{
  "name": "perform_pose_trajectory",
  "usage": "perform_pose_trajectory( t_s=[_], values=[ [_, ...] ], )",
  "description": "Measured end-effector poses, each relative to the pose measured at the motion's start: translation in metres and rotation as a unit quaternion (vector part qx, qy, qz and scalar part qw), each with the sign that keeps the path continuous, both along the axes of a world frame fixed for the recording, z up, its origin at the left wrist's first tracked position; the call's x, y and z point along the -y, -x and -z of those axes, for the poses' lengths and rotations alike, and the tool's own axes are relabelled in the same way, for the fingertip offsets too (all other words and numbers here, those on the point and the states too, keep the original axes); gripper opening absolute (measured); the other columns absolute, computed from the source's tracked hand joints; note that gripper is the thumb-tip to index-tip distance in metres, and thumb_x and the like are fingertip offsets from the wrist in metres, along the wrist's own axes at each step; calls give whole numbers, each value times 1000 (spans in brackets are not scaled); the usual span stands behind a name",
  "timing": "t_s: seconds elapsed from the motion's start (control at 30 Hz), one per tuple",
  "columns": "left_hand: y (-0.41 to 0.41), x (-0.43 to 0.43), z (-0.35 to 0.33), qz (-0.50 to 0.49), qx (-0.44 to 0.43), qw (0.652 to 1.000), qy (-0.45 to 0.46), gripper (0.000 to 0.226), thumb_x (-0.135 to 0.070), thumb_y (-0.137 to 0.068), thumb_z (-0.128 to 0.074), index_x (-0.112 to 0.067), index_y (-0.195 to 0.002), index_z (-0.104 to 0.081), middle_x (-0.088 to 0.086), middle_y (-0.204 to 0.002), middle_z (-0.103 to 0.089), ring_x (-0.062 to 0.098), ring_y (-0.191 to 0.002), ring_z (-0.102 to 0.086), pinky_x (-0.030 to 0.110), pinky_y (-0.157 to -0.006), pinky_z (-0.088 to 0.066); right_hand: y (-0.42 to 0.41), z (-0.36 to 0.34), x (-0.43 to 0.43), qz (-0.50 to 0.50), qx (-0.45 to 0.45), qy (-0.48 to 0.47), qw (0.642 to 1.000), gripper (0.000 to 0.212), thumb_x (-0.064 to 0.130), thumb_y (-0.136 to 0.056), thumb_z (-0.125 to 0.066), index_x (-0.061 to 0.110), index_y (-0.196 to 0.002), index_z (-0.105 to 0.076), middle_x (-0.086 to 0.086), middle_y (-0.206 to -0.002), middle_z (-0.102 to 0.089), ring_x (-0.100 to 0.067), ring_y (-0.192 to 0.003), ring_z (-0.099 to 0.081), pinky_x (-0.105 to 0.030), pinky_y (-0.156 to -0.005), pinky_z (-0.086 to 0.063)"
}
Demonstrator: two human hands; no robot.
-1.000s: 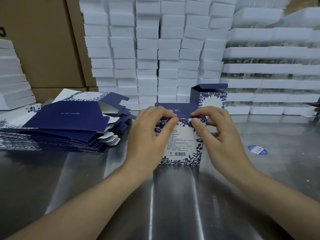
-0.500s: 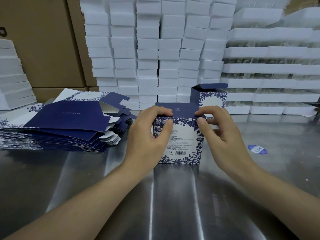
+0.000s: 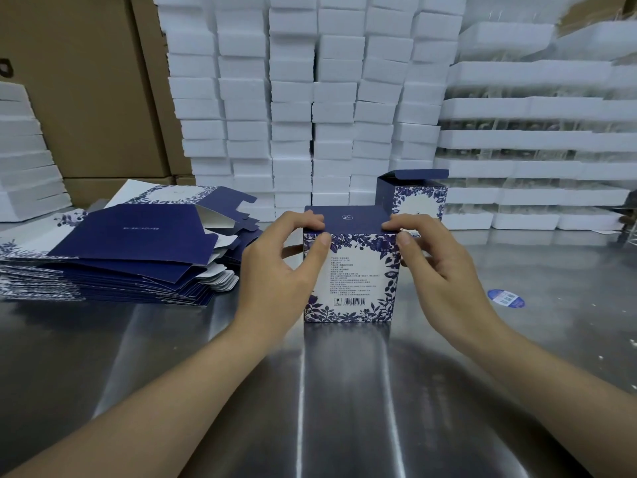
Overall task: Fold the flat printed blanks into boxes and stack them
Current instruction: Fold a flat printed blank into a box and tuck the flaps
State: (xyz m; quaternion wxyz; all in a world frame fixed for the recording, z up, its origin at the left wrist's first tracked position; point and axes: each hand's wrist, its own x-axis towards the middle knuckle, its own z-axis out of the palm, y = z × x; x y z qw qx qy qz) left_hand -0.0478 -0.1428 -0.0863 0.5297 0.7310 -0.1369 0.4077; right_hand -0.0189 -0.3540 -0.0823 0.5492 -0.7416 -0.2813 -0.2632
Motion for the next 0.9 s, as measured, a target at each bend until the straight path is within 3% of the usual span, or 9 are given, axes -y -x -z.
perform_pose_trajectory(
  t_s=[0.23, 0.4, 0.6, 0.77, 0.9],
  values=[
    [0, -1, -1, 16, -9, 1000, -2, 2, -17, -100, -72, -17, -102, -71, -7, -118, -76, 3, -126, -65, 30, -100, -58, 0, 1, -1, 15, -5, 2, 1000, 21, 19, -110, -52, 28, -117, -69, 7, -118, -67, -12, -104, -65, -42, -89, -55],
    [-1, -1, -2, 26, -17, 1000, 4, 1, -15, -101, -71, -15, -102, -71, -8, -118, -76, 3, -125, -65, 24, -99, -56, -1, 1, -1, 13, -9, -3, 1000, 22, 18, -111, -52, 29, -117, -69, 5, -120, -67, -15, -107, -65, -47, -92, -57],
    [1, 1, -4, 22, -28, 999, 6, 1, -17, -100, -73, -18, -101, -72, -11, -115, -76, 2, -124, -65, 34, -99, -59, -1, -2, -1, 5, -16, -16, 1000, 14, 19, -107, -59, 27, -112, -69, 7, -119, -68, -10, -110, -65, -37, -90, -57],
    [11, 15, -8, 6, -24, 999, -45, 17, -37, -88, -79, -31, -104, -78, -19, -114, -74, 9, -120, -65, 38, -104, -52, 3, -1, -2, -11, 10, 1, 1000, 15, 21, -97, -74, 25, -109, -66, 12, -125, -69, -14, -123, -63, -43, -104, -52],
    [12, 21, -8, -18, -12, 998, -55, 13, -29, -91, -83, -30, -103, -81, -17, -111, -74, 11, -120, -62, 38, -103, -49, 8, 0, -7, -17, 34, 15, 999, 15, 33, -97, -71, 36, -112, -68, 17, -120, -69, -17, -123, -62, -49, -104, -50]
  ],
)
